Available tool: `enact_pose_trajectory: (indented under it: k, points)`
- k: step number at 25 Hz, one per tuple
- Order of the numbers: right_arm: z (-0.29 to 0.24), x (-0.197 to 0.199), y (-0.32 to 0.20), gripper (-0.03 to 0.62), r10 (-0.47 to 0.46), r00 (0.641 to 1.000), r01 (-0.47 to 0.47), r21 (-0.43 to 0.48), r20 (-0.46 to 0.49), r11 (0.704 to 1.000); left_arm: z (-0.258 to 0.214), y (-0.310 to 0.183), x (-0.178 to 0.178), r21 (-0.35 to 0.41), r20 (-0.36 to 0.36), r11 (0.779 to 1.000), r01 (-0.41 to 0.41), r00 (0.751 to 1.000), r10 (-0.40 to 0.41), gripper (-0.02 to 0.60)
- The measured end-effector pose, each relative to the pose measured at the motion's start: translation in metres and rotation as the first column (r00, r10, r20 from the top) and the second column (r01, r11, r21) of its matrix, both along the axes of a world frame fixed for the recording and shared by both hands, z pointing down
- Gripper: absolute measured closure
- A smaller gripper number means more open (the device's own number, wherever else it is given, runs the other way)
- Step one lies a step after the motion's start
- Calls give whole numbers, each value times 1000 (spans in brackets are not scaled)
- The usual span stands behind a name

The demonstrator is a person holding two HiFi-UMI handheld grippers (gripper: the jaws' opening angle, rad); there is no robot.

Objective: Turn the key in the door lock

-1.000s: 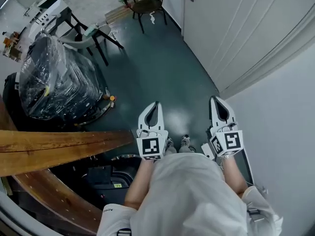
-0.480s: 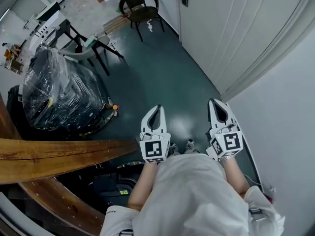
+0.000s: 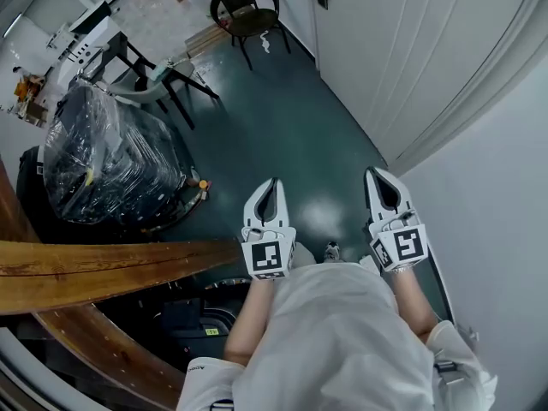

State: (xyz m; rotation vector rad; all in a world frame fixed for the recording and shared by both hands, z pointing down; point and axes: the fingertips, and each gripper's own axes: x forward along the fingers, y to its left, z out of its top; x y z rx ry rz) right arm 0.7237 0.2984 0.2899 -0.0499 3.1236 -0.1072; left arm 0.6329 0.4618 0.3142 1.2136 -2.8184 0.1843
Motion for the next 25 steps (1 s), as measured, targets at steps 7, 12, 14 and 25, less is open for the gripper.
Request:
enact_pose_trajectory:
  k: [7,12,14,25]
  points:
    - [8,-28,-13,602,-34,998,35,30,-51,999,12,-21,-19,-20,-24,1000,-19,1000,18,574]
    - [23,-75,-22,602,23,995,-17,68,-92,998,18,-36,-67,-11,-27,999,-47,999,47,574]
    - [28,-100,-22,602,38,993,-31,60,-110,998,20,-38,-92,-5,-32,998,-55,998,54,574]
    - [9,-219,-37,602,166,980,-163,38,-112,986,6,-59,-227,26,-22,987,-157,987,158,574]
